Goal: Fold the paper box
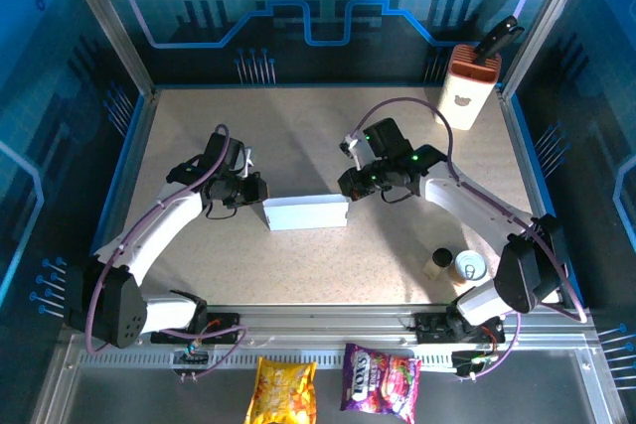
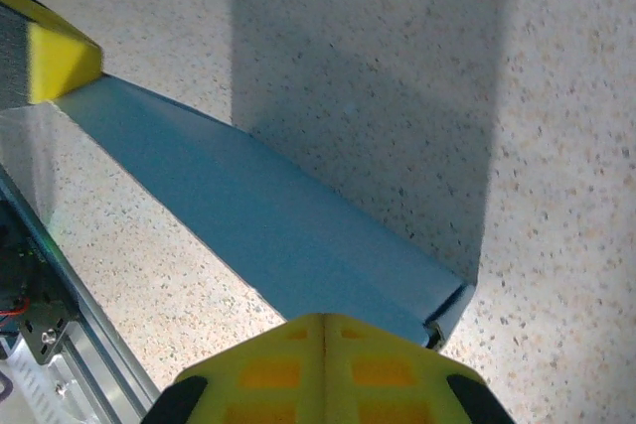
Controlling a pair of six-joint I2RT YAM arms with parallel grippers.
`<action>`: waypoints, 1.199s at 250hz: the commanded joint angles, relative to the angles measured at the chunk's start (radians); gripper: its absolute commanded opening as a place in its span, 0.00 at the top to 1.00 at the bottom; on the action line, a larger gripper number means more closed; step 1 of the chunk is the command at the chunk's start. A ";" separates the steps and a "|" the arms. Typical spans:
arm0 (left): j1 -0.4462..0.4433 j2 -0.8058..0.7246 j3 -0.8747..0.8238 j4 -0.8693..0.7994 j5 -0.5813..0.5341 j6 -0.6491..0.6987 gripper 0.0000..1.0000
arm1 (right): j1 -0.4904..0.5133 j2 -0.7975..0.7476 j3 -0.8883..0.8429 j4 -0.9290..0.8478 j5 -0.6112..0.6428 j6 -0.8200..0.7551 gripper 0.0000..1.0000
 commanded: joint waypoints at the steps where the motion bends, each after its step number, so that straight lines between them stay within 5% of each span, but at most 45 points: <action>1: -0.011 0.027 -0.050 -0.093 -0.036 -0.005 0.85 | -0.005 0.015 -0.041 -0.028 0.008 0.066 1.00; 142: -0.012 -0.087 0.082 -0.155 0.005 -0.035 0.77 | 0.008 0.043 -0.110 -0.012 0.033 0.073 1.00; 187: -0.026 -0.092 0.101 -0.150 0.097 -0.056 0.85 | 0.010 0.043 -0.114 -0.013 0.035 0.072 1.00; 300: -0.040 -0.021 -0.083 -0.065 0.076 -0.060 0.97 | 0.013 0.032 -0.113 -0.027 0.043 0.076 1.00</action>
